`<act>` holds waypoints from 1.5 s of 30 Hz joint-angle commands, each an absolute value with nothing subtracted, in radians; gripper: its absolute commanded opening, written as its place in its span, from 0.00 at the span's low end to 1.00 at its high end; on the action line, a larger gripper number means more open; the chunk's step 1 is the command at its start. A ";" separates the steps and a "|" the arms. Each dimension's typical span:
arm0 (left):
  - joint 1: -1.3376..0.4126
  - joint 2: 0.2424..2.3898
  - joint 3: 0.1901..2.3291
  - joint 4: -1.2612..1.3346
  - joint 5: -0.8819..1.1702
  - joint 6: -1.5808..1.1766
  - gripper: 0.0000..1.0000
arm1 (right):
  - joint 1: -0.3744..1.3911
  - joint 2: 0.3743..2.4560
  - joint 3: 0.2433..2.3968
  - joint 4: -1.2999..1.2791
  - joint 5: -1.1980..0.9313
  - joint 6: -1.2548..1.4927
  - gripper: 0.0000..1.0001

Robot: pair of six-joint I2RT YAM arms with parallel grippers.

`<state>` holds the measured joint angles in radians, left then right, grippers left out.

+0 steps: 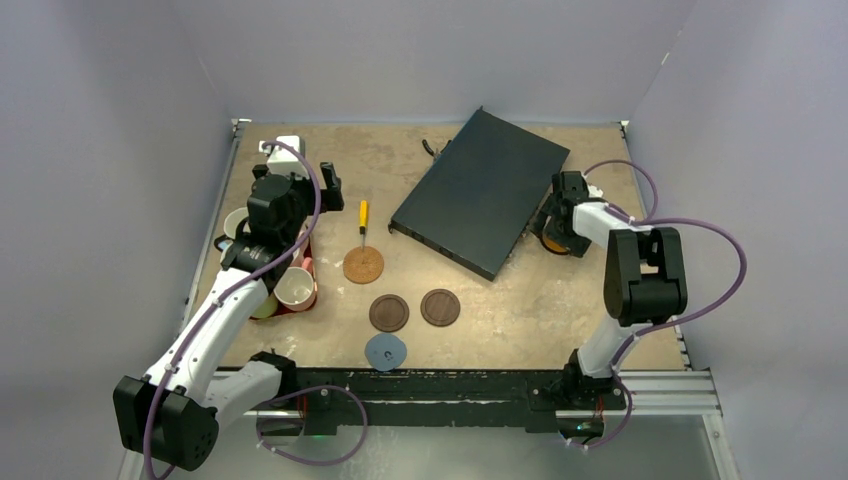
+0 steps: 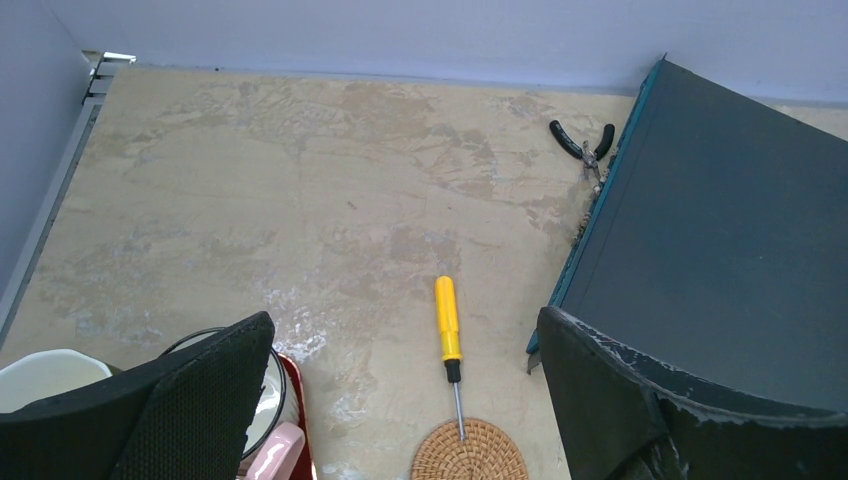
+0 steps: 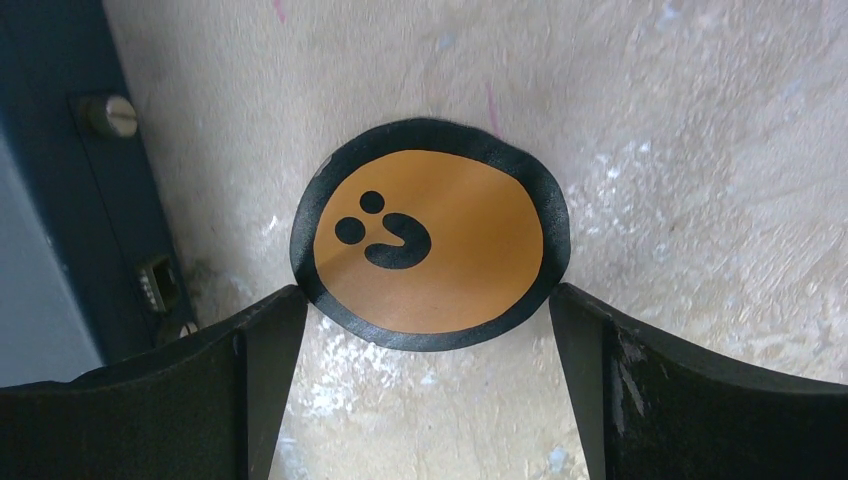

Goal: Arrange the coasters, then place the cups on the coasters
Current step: Move the coaster to the center of the board.

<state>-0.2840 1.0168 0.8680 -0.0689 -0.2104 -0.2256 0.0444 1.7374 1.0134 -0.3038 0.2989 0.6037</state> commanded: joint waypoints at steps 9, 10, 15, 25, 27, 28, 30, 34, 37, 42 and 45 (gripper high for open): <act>-0.292 1.008 0.873 -0.035 -0.213 -0.236 0.99 | 0.002 1.880 1.050 -0.348 0.299 0.555 0.95; -0.292 1.009 0.872 -0.035 -0.213 -0.236 0.99 | -0.023 1.884 1.055 -0.348 0.299 0.553 0.95; -0.291 1.012 0.874 -0.035 -0.210 -0.237 0.99 | -0.042 1.907 1.081 -0.347 0.295 0.542 0.95; -0.293 1.020 0.875 -0.037 -0.204 -0.239 0.99 | -0.048 1.940 1.109 -0.341 0.279 0.529 0.95; -0.291 1.021 0.875 -0.037 -0.203 -0.239 0.99 | -0.048 1.942 1.113 -0.339 0.277 0.525 0.95; -0.291 1.022 0.875 -0.037 -0.203 -0.241 0.99 | -0.048 1.941 1.114 -0.337 0.274 0.523 0.95; -0.291 1.023 0.876 -0.037 -0.201 -0.241 0.99 | -0.048 1.941 1.119 -0.335 0.258 0.521 0.96; -0.291 1.025 0.876 -0.037 -0.201 -0.241 0.99 | -0.048 1.946 1.137 -0.336 0.242 0.519 0.96; -0.292 1.025 0.876 -0.037 -0.201 -0.241 0.99 | -0.048 1.951 1.147 -0.339 0.240 0.520 0.96; -0.292 1.026 0.876 -0.038 -0.202 -0.241 0.99 | -0.048 1.944 1.139 -0.336 0.237 0.518 0.97; -0.291 1.026 0.876 -0.038 -0.202 -0.241 0.99 | -0.048 1.930 1.132 -0.337 0.220 0.516 0.98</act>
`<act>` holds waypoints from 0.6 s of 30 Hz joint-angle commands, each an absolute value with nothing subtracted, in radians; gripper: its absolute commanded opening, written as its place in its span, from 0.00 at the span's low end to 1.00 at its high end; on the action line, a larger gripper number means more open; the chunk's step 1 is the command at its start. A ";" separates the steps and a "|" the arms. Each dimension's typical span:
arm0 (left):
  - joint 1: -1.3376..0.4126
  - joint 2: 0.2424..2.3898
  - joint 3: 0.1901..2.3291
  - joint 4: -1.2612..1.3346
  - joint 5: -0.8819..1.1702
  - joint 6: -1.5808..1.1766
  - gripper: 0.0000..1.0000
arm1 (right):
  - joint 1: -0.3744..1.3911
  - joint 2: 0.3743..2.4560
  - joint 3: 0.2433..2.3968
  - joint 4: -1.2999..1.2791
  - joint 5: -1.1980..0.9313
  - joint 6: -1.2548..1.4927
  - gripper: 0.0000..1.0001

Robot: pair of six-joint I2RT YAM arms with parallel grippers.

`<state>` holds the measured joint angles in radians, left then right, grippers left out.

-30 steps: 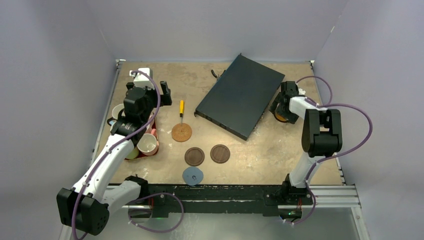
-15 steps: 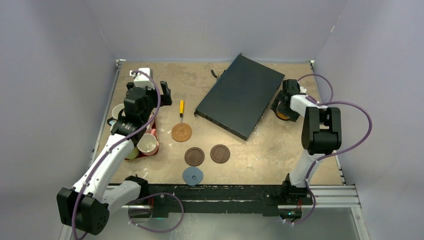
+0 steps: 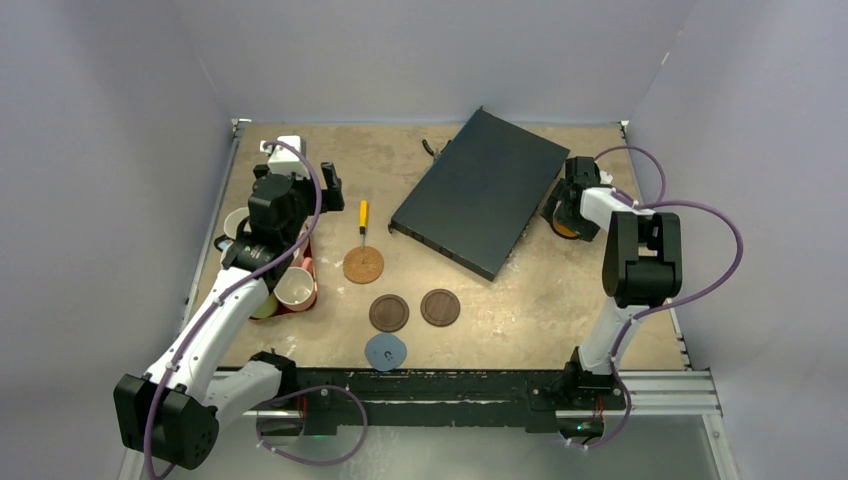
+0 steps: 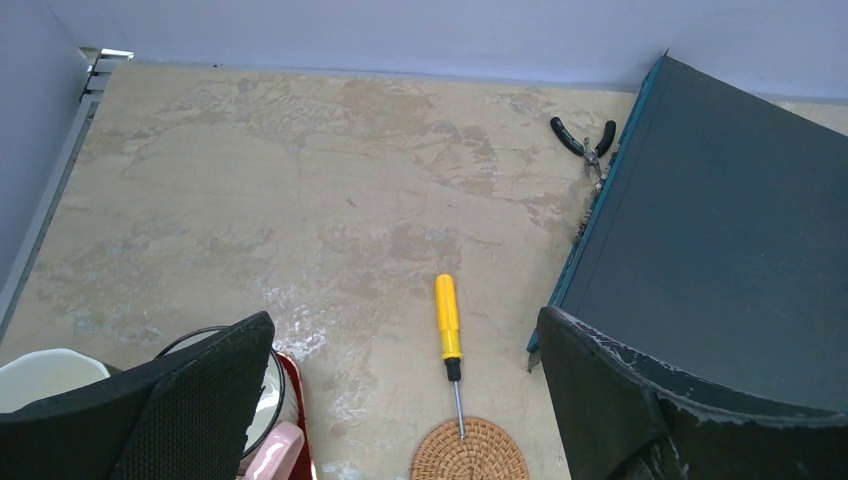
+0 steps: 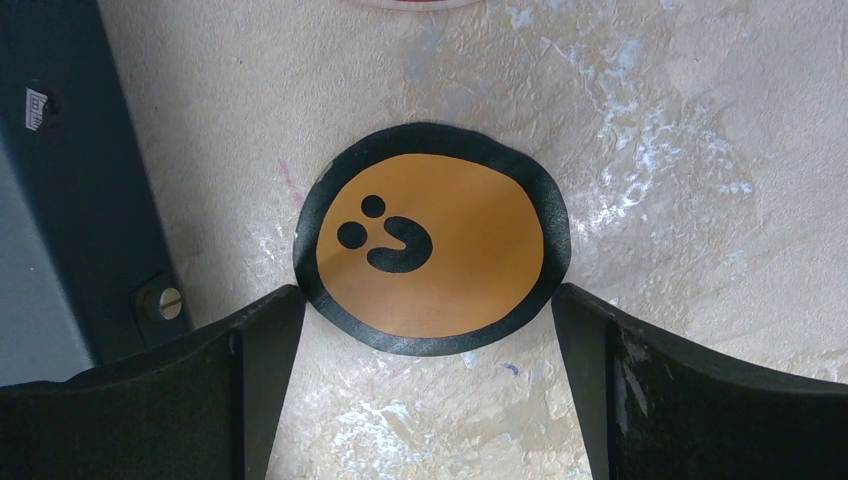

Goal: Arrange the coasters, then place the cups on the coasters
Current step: Move the coaster to the center of the board.

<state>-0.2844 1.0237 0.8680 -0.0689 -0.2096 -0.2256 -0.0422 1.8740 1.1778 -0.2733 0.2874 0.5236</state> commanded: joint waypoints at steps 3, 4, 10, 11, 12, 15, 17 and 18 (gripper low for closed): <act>-0.291 1.025 0.877 -0.038 -0.202 -0.241 0.99 | -0.048 1.903 1.121 -0.335 0.211 0.518 0.98; -0.291 1.025 0.876 -0.038 -0.201 -0.241 0.99 | -0.048 1.894 1.119 -0.336 0.208 0.517 0.98; -0.291 1.022 0.877 -0.040 -0.203 -0.241 0.99 | -0.048 1.845 1.117 -0.339 0.187 0.506 0.98; -0.293 1.022 0.876 -0.040 -0.204 -0.240 0.99 | -0.048 1.836 1.117 -0.340 0.186 0.500 0.98; -0.292 1.021 0.875 -0.040 -0.203 -0.240 0.99 | -0.048 1.827 1.117 -0.341 0.186 0.499 0.98; -0.291 1.020 0.876 -0.041 -0.205 -0.239 0.99 | -0.048 1.796 1.114 -0.353 0.197 0.493 0.98; -0.292 1.019 0.875 -0.040 -0.205 -0.239 0.99 | -0.048 1.773 1.111 -0.361 0.219 0.491 0.98; -0.291 1.019 0.876 -0.040 -0.204 -0.239 0.99 | -0.048 1.757 1.107 -0.365 0.228 0.491 0.98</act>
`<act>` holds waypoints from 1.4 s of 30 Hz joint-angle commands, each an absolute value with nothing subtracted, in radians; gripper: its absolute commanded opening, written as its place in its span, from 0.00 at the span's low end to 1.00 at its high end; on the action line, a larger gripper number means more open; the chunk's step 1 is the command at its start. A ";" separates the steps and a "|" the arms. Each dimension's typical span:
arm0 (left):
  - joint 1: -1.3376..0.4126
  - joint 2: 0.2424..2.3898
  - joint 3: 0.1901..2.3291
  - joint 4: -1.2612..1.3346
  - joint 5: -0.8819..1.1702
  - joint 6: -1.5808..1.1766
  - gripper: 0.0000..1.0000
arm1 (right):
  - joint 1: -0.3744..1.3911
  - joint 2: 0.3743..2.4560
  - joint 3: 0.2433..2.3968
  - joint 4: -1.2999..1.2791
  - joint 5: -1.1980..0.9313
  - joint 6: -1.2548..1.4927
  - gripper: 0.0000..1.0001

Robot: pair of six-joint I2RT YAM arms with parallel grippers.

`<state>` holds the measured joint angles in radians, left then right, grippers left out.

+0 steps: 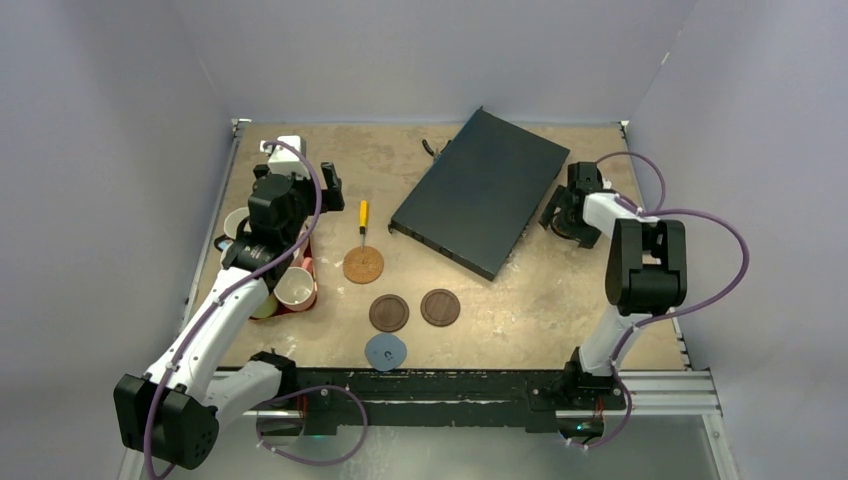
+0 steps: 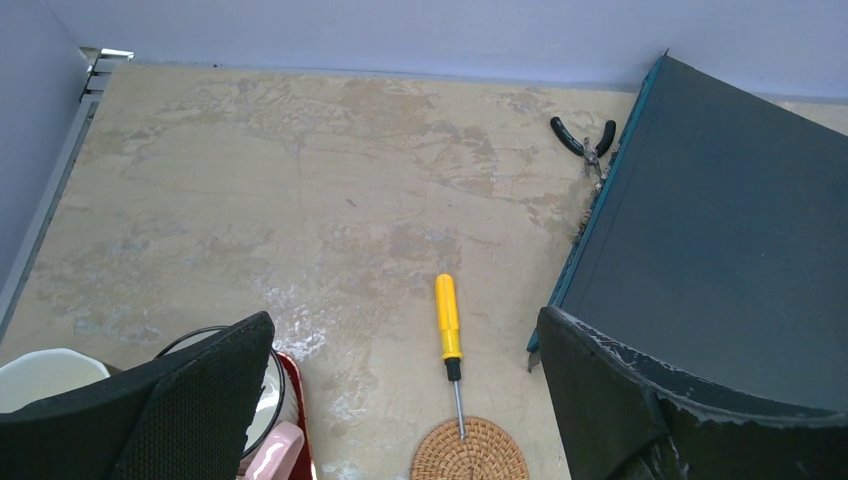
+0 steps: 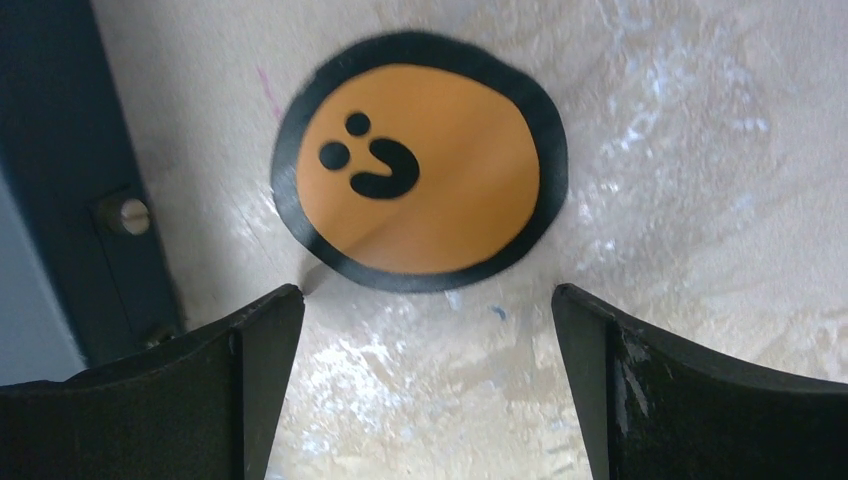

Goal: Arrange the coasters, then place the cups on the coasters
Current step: Move the coaster to the center of the board.

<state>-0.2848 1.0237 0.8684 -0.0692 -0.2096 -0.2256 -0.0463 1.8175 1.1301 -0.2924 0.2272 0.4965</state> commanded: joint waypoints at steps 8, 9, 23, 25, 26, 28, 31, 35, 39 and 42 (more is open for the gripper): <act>-0.291 1.017 0.876 -0.039 -0.206 -0.240 0.99 | -0.046 1.577 1.057 -0.365 0.200 0.469 0.98; -0.292 1.017 0.876 -0.038 -0.207 -0.238 0.99 | -0.047 1.540 1.048 -0.357 0.156 0.454 0.98; -0.292 1.056 0.874 -0.035 -0.194 -0.243 0.99 | 0.289 1.062 0.956 -0.270 -0.133 0.417 0.98; -0.291 1.066 0.873 -0.035 -0.196 -0.244 0.99 | 0.364 1.041 0.940 -0.261 -0.130 0.430 0.97; -0.292 1.070 0.872 -0.036 -0.200 -0.243 0.99 | 0.403 1.031 0.924 -0.251 -0.125 0.441 0.97; -0.291 1.075 0.871 -0.038 -0.208 -0.240 0.99 | 0.475 1.021 0.895 -0.238 -0.119 0.462 0.96; -0.292 1.079 0.871 -0.043 -0.223 -0.232 0.99 | 0.597 1.024 0.853 -0.243 -0.065 0.491 0.95; -0.291 1.095 0.871 -0.049 -0.241 -0.226 0.99 | 0.778 1.043 0.815 -0.269 0.078 0.533 0.97; -0.292 1.118 0.878 -0.061 -0.257 -0.222 0.99 | 0.930 1.116 0.789 -0.269 0.177 0.573 0.98; -0.292 1.131 0.879 -0.065 -0.269 -0.219 0.99 | 1.007 1.206 0.797 -0.268 0.247 0.591 0.98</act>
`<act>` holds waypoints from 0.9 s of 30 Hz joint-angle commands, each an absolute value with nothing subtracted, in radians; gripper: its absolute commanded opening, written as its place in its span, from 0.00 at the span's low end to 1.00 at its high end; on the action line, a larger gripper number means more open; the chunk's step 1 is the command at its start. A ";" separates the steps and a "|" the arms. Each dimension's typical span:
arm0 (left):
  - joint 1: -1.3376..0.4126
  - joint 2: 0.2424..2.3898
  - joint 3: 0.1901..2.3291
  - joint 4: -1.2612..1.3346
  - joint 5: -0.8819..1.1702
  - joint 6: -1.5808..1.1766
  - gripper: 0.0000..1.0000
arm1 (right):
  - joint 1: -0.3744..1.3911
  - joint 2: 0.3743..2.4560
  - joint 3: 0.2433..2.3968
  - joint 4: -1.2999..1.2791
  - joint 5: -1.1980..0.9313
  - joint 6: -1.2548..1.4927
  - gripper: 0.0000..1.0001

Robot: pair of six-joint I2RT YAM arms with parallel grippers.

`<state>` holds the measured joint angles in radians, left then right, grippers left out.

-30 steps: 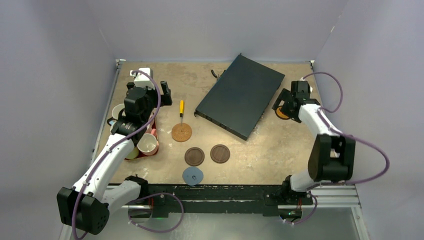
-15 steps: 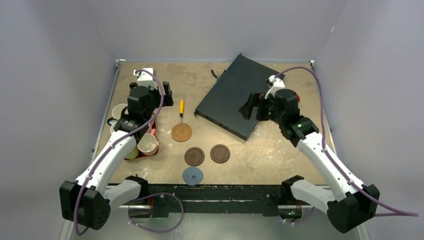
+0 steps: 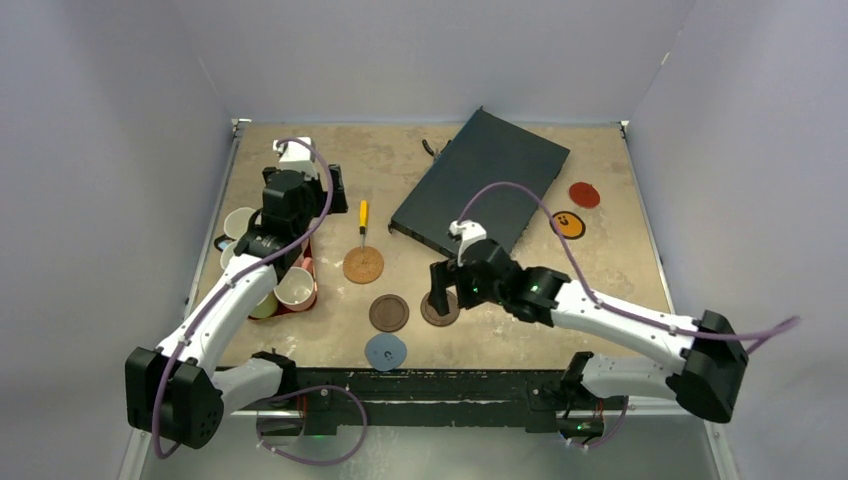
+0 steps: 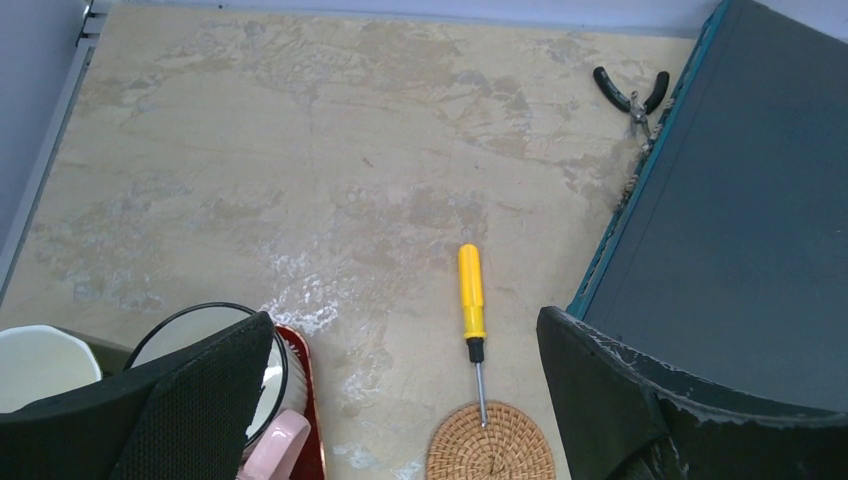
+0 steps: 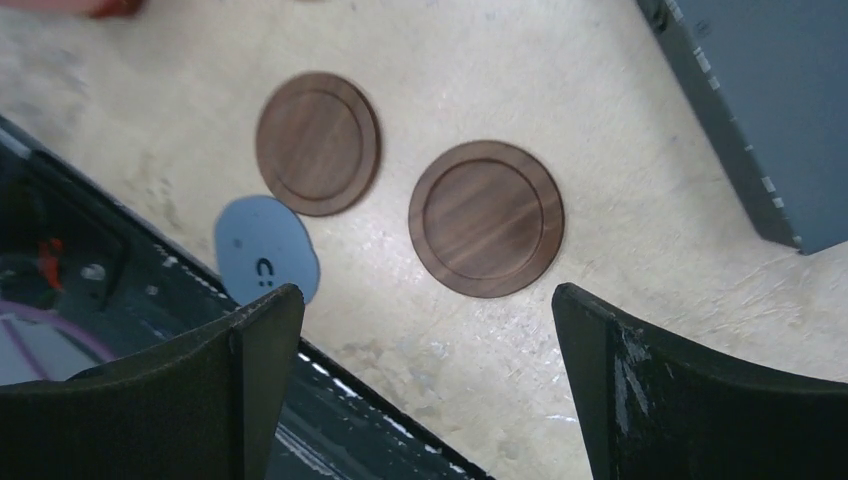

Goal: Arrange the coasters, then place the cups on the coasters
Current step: Move the coaster to the center of the board.

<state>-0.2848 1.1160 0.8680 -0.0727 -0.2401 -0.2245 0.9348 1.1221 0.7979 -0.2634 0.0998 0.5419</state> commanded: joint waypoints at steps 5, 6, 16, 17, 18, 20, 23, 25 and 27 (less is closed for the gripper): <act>-0.292 1.144 0.881 -0.066 -0.272 -0.216 0.99 | 1.083 1.351 0.854 -0.201 0.296 0.583 0.98; -0.292 1.146 0.883 -0.068 -0.270 -0.215 0.99 | 1.086 1.383 0.872 -0.193 0.299 0.581 0.98; -0.292 1.152 0.891 -0.075 -0.282 -0.201 0.99 | 1.084 1.634 1.012 -0.280 0.365 0.547 0.98; -0.291 1.151 0.891 -0.074 -0.277 -0.202 0.99 | 1.084 1.636 1.015 -0.270 0.364 0.542 0.98; -0.292 1.151 0.891 -0.075 -0.273 -0.204 0.99 | 1.080 1.639 1.019 -0.261 0.362 0.534 0.98; -0.292 1.152 0.891 -0.072 -0.266 -0.208 0.99 | 1.074 1.650 1.038 -0.256 0.358 0.520 0.98; -0.291 1.154 0.892 -0.074 -0.262 -0.211 0.99 | 1.062 1.673 1.067 -0.250 0.357 0.486 0.98; -0.292 1.151 0.893 -0.075 -0.263 -0.210 0.99 | 1.038 1.686 1.070 -0.238 0.337 0.463 0.98; -0.291 1.149 0.891 -0.076 -0.268 -0.210 0.99 | 1.002 1.687 1.060 -0.215 0.296 0.445 0.98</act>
